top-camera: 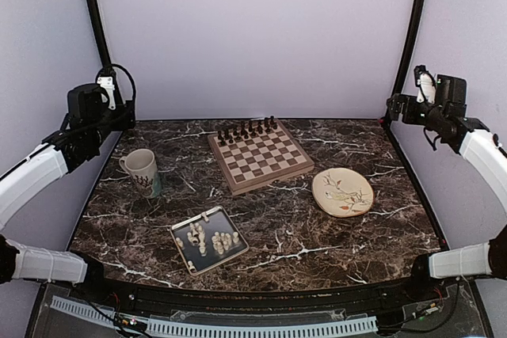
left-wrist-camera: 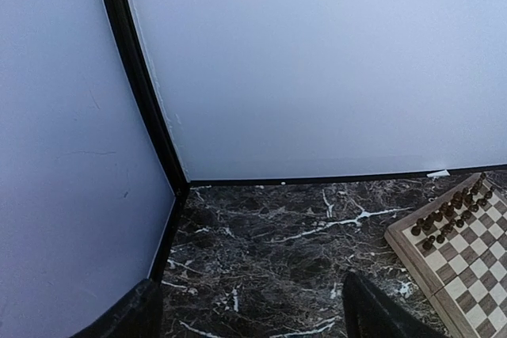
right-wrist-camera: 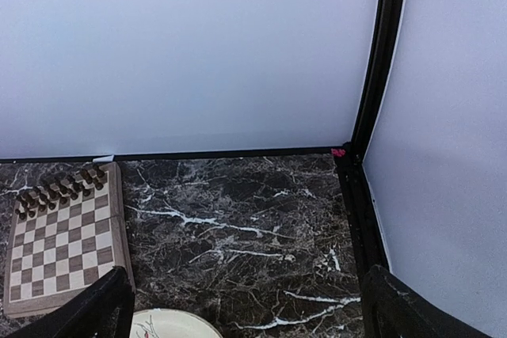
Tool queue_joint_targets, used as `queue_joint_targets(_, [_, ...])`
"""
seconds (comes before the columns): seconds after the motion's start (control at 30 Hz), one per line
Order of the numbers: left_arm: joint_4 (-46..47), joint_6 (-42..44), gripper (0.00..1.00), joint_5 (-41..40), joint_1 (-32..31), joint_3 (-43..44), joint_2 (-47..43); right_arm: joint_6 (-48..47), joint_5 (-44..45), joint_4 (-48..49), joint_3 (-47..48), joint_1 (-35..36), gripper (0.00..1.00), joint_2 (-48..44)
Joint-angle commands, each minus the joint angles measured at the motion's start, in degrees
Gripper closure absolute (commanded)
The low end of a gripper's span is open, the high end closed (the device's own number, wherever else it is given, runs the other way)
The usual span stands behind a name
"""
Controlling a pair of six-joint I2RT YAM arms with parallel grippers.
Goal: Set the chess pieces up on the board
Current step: Move the storage box to the center of the board.
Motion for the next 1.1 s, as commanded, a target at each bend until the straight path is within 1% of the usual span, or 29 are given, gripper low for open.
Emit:
queue_joint_targets(0.0, [-1.26,-1.05,0.23,6.00,-0.01,0.54,1.26,-1.44,-0.74,2.94,-2.94,-0.65,0.00,0.42])
queue_joint_targets(0.07, [-2.32,-1.11,0.28,8.62,-0.50,1.12,2.32,-2.48,-1.77,3.17,-4.26,-0.85,0.00,0.62])
queue_joint_targets(0.23, [-4.17,-1.24,0.38,14.95,-3.51,2.15,5.05,-5.01,-8.25,3.36,-6.99,-1.33,0.01,2.05])
queue_joint_targets(0.37, [-5.87,-1.03,0.44,19.71,-7.62,3.52,8.30,-6.29,-13.16,2.94,-7.27,-1.20,0.03,4.82])
queue_joint_targets(0.5, [-8.21,0.01,0.49,24.14,-13.24,6.22,12.87,-8.15,-19.35,3.62,-7.60,-0.94,0.08,7.42])
queue_joint_targets(0.73, [-14.10,3.60,0.51,30.91,-25.32,12.99,22.42,-10.88,-28.11,7.45,-13.09,-0.50,0.13,7.63])
queue_joint_targets(0.8, [-16.49,5.35,0.52,32.06,-28.77,14.84,25.49,-11.88,-29.00,8.17,-14.60,-0.24,0.14,7.38])
queue_joint_targets(0.97, [-22.73,8.75,0.55,33.10,-36.37,18.97,33.29,-14.05,-30.45,9.16,-17.32,-0.11,0.15,5.28])
queue_joint_targets(1.07, [-25.89,9.79,0.56,34.74,-39.12,20.93,36.99,-14.86,-31.27,9.75,-18.49,-0.57,0.15,3.85])
